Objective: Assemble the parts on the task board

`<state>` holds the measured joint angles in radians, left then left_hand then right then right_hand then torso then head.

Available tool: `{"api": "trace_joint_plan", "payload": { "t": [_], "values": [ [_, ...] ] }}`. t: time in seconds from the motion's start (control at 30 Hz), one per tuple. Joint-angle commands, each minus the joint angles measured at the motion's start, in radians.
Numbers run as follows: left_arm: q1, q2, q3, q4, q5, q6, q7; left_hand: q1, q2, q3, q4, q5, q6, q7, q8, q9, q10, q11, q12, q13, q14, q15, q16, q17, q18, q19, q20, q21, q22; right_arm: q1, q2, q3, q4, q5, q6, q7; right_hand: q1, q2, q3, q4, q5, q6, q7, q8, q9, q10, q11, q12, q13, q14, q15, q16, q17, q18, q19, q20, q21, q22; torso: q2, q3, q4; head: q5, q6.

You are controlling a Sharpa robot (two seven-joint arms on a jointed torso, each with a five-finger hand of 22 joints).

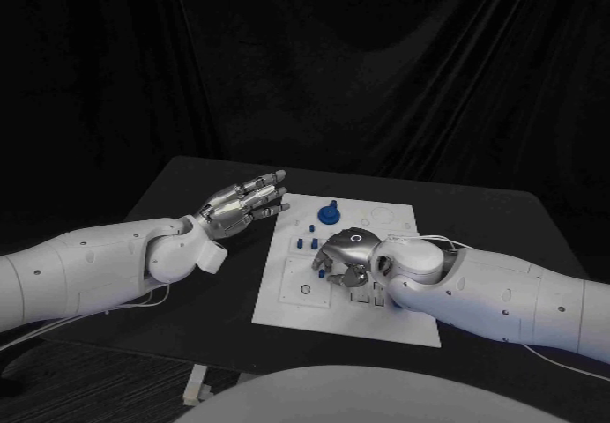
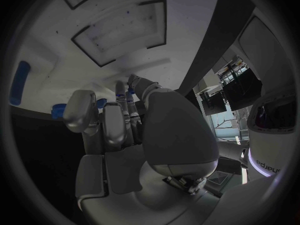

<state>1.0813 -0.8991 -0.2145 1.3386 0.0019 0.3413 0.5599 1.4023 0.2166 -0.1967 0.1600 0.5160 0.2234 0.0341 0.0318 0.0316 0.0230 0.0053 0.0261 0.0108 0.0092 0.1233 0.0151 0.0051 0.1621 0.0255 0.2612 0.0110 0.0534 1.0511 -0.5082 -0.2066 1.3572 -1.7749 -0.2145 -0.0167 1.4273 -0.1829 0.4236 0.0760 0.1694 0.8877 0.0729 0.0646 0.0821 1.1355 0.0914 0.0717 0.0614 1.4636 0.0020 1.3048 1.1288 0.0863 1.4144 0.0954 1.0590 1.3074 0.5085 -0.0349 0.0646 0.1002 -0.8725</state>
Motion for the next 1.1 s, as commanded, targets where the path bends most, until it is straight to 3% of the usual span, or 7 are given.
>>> {"api": "trace_joint_plan", "payload": {
  "t": [0.03,0.23,0.47,0.63,0.77,0.8,1.1],
  "values": [
    [-0.002,0.002,0.001,0.001,0.007,0.014,0.011,-0.002,0.005,-0.002,0.000,-0.002,0.000,0.001,0.005,0.000,-0.001,0.001,0.005,0.001,-0.002,0.007,0.004,0.001,0.018,-0.002,-0.001,0.003,0.000,0.015,-0.017,-0.001,0.016,-0.007,-0.036,-0.024,-0.007,-0.001,-0.003,0.006,-0.005,-0.003,0.003,0.007,-0.002,-0.028,0.008,-0.006,0.001,0.000,0.009,-0.001,0.000,0.008,0.000,0.010,-0.006,0.134,0.000,0.0001,-0.0001,-0.002,0.000],
    [-0.002,0.000,0.001,0.003,0.007,0.012,0.011,-0.002,0.005,-0.002,0.000,-0.002,0.000,0.001,0.005,0.000,-0.001,0.001,0.005,0.001,-0.002,0.007,0.004,0.001,0.018,-0.002,-0.001,0.003,0.000,0.075,-0.071,-0.001,0.073,-0.008,-0.084,-0.025,0.009,0.005,-0.023,-0.001,-0.004,0.021,0.024,0.019,-0.002,-0.129,0.021,-0.007,0.001,-0.001,0.017,0.003,0.000,0.010,0.000,0.021,-0.006,0.134,-0.001,0.0000,-0.0002,0.002,0.000],
    [-0.002,-0.006,0.001,0.008,0.007,0.006,0.012,-0.002,0.005,-0.002,-0.001,-0.002,0.001,0.002,0.006,0.000,0.000,0.002,0.006,0.001,-0.002,0.008,0.005,0.002,0.018,-0.002,-0.001,0.003,0.001,0.172,-0.171,-0.001,0.150,-0.008,-0.163,-0.051,0.012,0.015,-0.063,0.009,-0.034,0.020,0.009,0.015,-0.007,-0.181,0.010,0.009,0.004,-0.004,-0.015,-0.001,-0.006,0.013,-0.002,-0.002,-0.011,0.133,-0.002,-0.0002,0.0001,0.009,0.000],
    [-0.003,-0.007,0.001,0.007,0.007,0.003,0.011,-0.002,0.004,-0.003,-0.002,-0.001,0.002,0.003,0.006,0.001,0.000,0.003,0.006,0.001,-0.001,0.008,0.005,0.002,0.018,-0.001,-0.001,0.003,0.001,0.219,-0.241,-0.001,0.180,-0.008,-0.126,-0.103,-0.010,0.011,-0.128,0.051,-0.096,0.021,-0.005,0.013,-0.009,-0.212,0.005,0.028,0.004,0.002,-0.021,0.006,0.004,0.010,0.004,-0.009,-0.003,0.135,-0.001,-0.0002,0.0010,0.003,0.000],
    [-0.003,-0.005,0.001,0.008,0.007,0.002,0.011,-0.002,0.004,-0.003,-0.002,-0.001,0.002,0.003,0.006,0.001,0.000,0.003,0.006,0.001,-0.001,0.008,0.005,0.002,0.018,-0.001,0.000,0.003,0.002,0.230,-0.270,-0.001,0.180,-0.008,-0.053,-0.136,0.016,-0.035,-0.228,0.141,-0.114,-0.017,-0.041,-0.001,-0.016,-0.323,0.007,0.013,0.002,-0.012,-0.019,-0.013,-0.024,0.018,-0.012,-0.009,-0.053,0.123,-0.001,0.0001,0.0006,0.000,0.000],
    [-0.003,-0.005,0.001,0.008,0.007,0.002,0.011,-0.002,0.004,-0.003,-0.002,-0.001,0.002,0.003,0.006,0.001,0.000,0.003,0.006,0.001,-0.001,0.008,0.005,0.002,0.018,-0.001,0.000,0.003,0.002,0.230,-0.275,-0.001,0.178,-0.008,-0.037,-0.140,0.041,-0.062,-0.264,0.218,-0.116,-0.058,-0.054,0.001,-0.017,-0.356,0.010,0.014,0.005,-0.017,-0.017,-0.017,-0.029,0.018,-0.017,-0.008,-0.065,0.120,-0.001,0.0002,0.0008,0.000,0.000],
    [-0.004,0.001,0.001,0.008,0.007,0.002,0.013,-0.002,0.004,-0.003,-0.002,-0.001,0.002,0.003,0.006,0.001,0.000,0.003,0.006,0.001,-0.001,0.008,0.005,0.002,0.018,-0.001,0.000,0.003,0.002,0.202,-0.288,-0.001,0.144,-0.008,0.018,-0.128,0.027,-0.074,-0.283,0.221,-0.118,-0.071,-0.048,0.002,-0.015,-0.364,0.012,0.032,0.009,-0.014,-0.017,-0.011,-0.022,0.017,-0.013,-0.008,-0.059,0.123,0.000,0.0000,-0.0007,0.003,0.000]
  ]
}}
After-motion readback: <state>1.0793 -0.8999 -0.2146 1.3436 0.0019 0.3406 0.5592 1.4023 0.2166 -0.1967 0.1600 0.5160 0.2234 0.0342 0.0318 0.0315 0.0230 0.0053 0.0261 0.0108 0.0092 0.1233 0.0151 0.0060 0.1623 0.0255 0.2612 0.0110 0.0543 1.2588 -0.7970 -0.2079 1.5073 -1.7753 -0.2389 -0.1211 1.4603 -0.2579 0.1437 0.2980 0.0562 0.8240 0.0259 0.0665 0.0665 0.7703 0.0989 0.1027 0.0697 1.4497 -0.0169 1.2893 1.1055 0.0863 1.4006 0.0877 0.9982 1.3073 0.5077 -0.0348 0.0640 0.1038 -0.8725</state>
